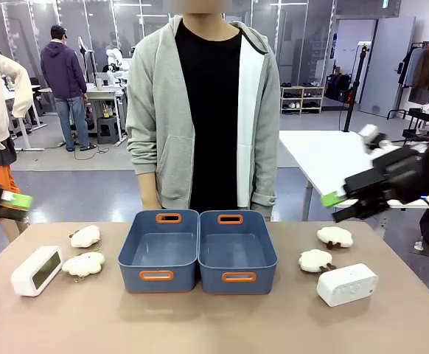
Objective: Sort the digital clocks into the basket.
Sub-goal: Pick up the Digital clock from the table and place it into the empty Plastic storage basket.
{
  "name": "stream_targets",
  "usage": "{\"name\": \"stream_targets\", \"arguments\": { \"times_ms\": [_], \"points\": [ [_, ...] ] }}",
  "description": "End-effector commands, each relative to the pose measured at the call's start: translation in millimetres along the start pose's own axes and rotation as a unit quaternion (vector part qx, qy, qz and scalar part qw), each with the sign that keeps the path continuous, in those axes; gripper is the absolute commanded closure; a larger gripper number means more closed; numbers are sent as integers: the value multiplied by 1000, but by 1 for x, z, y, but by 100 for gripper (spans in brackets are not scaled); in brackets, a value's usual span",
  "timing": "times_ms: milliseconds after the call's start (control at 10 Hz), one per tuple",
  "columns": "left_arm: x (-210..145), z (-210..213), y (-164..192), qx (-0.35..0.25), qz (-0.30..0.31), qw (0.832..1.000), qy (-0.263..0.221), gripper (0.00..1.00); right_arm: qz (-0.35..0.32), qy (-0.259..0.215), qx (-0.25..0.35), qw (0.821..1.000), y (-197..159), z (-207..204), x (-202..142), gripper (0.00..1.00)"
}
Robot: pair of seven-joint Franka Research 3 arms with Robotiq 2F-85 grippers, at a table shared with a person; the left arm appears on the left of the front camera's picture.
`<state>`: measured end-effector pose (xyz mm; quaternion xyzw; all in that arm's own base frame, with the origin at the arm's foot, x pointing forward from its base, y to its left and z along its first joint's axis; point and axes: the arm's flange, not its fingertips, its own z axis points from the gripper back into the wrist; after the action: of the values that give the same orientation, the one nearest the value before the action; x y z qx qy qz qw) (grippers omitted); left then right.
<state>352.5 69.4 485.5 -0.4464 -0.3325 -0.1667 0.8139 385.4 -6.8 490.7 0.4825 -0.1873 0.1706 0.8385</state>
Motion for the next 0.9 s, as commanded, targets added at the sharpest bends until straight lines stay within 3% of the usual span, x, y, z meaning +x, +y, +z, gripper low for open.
{"name": "stream_targets", "arguments": {
  "times_ms": [0, 200, 500, 600, 700, 800],
  "points": [
    [-53, 43, 12, 8, 51, 995, -80, 0, -45, -76, 15, 996, -26, 33, -23, 0],
    [-100, 100, 19, 53, 111, 980, -159, 0, -89, -142, -6, 986, -36, 79, -59, 0],
    [-130, 132, 28, 98, 166, 961, -196, 0, -97, -207, -59, 972, -36, 135, -88, 0],
    [-124, 126, 29, 102, 172, 961, -192, 0, -103, -216, -66, 969, -40, 135, -88, 0],
    [-118, 116, 34, 104, 182, 960, -184, 0, -111, -193, -42, 974, -46, 138, -82, 0],
    [-95, 186, 64, 106, 178, 959, -191, 0, -111, -193, -42, 974, -46, 138, -82, 0]
  ]
}}
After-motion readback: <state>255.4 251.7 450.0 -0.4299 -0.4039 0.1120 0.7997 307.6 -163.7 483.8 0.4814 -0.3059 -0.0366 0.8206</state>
